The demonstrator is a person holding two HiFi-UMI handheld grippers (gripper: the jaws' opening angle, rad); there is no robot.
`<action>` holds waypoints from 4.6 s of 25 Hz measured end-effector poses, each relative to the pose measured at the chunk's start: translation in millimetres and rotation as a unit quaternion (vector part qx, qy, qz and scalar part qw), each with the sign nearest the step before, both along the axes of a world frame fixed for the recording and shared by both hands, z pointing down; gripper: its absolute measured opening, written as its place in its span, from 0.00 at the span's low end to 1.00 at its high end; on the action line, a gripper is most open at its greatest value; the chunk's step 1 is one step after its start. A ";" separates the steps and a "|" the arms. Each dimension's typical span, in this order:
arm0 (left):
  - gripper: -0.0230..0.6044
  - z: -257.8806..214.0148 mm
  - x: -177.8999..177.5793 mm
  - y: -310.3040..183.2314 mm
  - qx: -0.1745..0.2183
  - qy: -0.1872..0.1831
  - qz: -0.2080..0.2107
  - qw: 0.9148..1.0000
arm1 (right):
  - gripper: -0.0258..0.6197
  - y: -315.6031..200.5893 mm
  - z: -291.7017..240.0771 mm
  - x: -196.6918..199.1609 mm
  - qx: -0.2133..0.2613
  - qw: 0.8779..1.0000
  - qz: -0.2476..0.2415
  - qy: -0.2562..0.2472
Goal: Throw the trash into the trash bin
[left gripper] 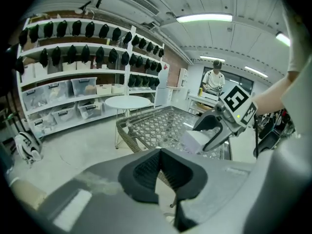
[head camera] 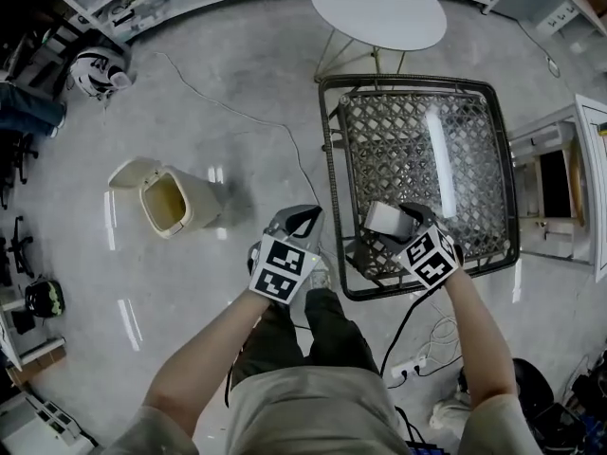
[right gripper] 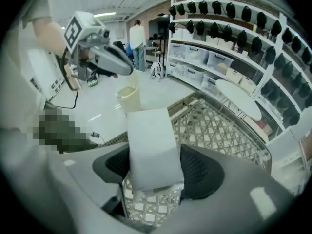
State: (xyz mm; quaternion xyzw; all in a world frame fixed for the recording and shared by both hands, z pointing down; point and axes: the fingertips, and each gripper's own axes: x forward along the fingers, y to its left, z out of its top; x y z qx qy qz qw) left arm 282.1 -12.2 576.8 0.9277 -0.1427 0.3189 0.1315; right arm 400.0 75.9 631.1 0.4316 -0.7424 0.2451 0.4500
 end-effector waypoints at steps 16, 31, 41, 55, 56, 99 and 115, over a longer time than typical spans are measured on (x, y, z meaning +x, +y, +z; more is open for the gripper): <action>0.04 -198.3 -139.1 -90.4 0.116 0.110 -0.152 0.975 | 0.50 -113.7 -272.8 -82.4 0.285 0.937 0.094 -0.177; 0.04 -295.2 -300.7 -120.0 0.217 0.122 -0.255 0.934 | 0.50 -169.5 -387.6 -224.8 0.351 0.914 -0.020 -0.201; 0.04 -287.6 -415.3 -155.7 0.239 0.088 -0.342 0.904 | 0.50 -244.6 -351.9 -334.9 0.301 0.925 -0.099 -0.209; 0.04 -199.6 -534.0 -194.9 0.198 0.050 -0.423 0.883 | 0.50 -324.1 -256.9 -505.5 0.214 0.931 -0.182 -0.232; 0.04 -186.5 -540.5 -197.5 0.190 0.044 -0.426 0.884 | 0.50 -329.1 -243.7 -515.0 0.204 0.933 -0.183 -0.233; 0.04 280.9 -610.6 -201.4 -0.061 -0.014 -0.500 0.864 | 0.52 -325.1 289.6 -612.8 -0.046 0.981 -0.157 -0.108; 0.04 260.8 -594.2 -191.5 -0.056 -0.023 -0.493 0.868 | 0.53 -321.3 266.5 -595.8 -0.048 0.979 -0.144 -0.137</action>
